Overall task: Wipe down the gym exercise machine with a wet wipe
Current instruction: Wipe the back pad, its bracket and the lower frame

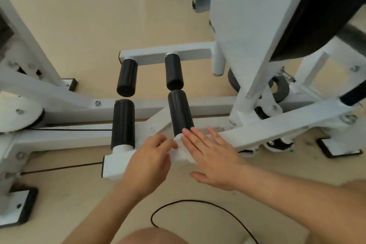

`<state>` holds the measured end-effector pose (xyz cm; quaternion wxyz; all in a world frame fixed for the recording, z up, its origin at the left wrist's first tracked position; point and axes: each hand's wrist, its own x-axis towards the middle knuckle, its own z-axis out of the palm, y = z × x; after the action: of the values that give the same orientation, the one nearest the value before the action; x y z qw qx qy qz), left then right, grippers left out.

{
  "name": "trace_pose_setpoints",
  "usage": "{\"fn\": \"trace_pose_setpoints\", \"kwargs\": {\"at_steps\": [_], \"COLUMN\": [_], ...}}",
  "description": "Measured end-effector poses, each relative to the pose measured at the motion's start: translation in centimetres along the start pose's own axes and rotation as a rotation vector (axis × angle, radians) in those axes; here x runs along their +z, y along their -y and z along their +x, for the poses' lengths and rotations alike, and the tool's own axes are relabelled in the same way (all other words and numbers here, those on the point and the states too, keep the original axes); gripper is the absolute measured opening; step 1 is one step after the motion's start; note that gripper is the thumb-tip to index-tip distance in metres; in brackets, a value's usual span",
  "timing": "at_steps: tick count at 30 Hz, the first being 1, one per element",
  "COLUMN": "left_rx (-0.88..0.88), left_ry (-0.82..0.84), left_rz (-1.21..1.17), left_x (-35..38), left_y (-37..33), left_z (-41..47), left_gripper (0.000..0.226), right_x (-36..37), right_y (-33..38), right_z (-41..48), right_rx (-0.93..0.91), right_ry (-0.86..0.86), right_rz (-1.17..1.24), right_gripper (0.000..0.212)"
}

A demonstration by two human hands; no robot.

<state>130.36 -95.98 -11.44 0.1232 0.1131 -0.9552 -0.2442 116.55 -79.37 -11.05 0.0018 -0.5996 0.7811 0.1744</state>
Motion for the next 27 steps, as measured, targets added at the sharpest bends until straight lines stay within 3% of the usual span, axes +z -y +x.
{"fn": "trace_pose_setpoints", "kwargs": {"at_steps": [3, 8, 13, 17, 19, 21, 25, 27], "left_rx": [0.061, -0.034, 0.019, 0.157, 0.204, 0.253, 0.361, 0.361], "left_ry": [0.027, 0.017, 0.085, 0.154, 0.176, 0.179, 0.236, 0.218], "left_rz": [-0.089, -0.102, -0.033, 0.002, 0.011, 0.028, 0.053, 0.131], "left_x": [0.5, -0.5, -0.3, 0.8, 1.4, 2.0, 2.5, 2.4], "left_y": [-1.3, -0.1, -1.3, -4.9, -6.5, -7.6, -9.3, -8.9], "left_z": [2.4, 3.4, 3.2, 4.7, 5.9, 6.8, 8.1, 8.6], "left_gripper": [0.034, 0.029, 0.038, 0.037, 0.037, 0.037, 0.023, 0.022], "right_x": [-1.0, -2.2, 0.8, 1.6, 1.3, 0.7, 0.2, 0.2], "right_y": [1.0, 7.6, 1.2, -8.0, -10.4, -9.6, -2.0, -1.6], "right_z": [-0.7, 2.4, -2.1, -7.9, -9.1, -8.2, -5.0, -5.0], "right_rx": [0.130, 0.096, 0.098, 0.395, 0.568, 0.695, 0.456, 0.391], "right_ry": [0.027, 0.007, -0.158, -0.037, 0.107, 0.098, -0.001, -0.038], "right_rz": [0.067, 0.246, 0.181, -0.005, 0.044, 0.135, 0.242, 0.254], "right_gripper": [0.095, 0.082, 0.082, 0.096, 0.096, 0.097, 0.091, 0.087]}}
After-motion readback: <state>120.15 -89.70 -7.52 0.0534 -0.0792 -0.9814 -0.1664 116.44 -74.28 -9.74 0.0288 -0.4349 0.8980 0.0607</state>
